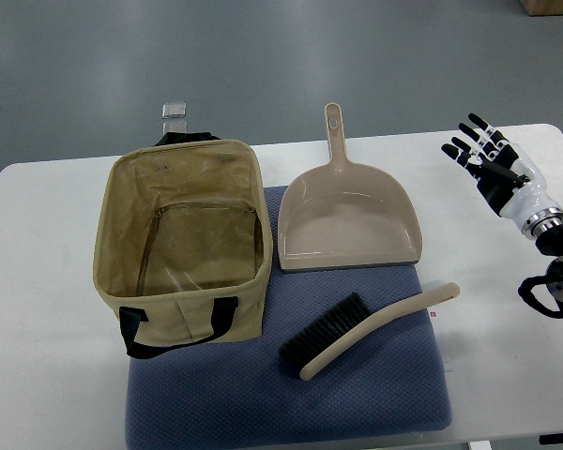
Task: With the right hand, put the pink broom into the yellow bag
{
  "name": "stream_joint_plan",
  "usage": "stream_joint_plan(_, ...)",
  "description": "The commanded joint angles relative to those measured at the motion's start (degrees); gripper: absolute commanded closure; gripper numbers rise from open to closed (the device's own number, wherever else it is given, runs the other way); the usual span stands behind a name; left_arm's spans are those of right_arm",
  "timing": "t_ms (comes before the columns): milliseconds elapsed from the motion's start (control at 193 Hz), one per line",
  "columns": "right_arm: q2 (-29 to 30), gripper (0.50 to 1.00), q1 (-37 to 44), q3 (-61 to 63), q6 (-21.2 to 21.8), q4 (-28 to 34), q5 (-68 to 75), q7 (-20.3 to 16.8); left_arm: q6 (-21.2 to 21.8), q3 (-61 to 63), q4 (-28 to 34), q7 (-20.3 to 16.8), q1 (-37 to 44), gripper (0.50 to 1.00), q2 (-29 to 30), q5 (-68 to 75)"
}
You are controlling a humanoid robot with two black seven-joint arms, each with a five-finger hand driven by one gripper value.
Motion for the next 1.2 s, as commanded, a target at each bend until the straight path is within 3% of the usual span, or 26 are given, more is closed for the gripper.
stream_joint_plan(0, 0.77, 0.57, -0.09, -0.07, 0.17, 0.0, -0.16, 0.0, 0.0, 0.0, -0.06, 0.0, -0.06, 0.5, 0.0, -0.03)
stream_joint_plan(1194, -0.99, 0.57, 0.88, 0.81, 0.25, 0.26, -0.16, 0.44, 0.0, 0.0, 0.11, 0.0, -0.06, 0.5, 0.0, -0.03)
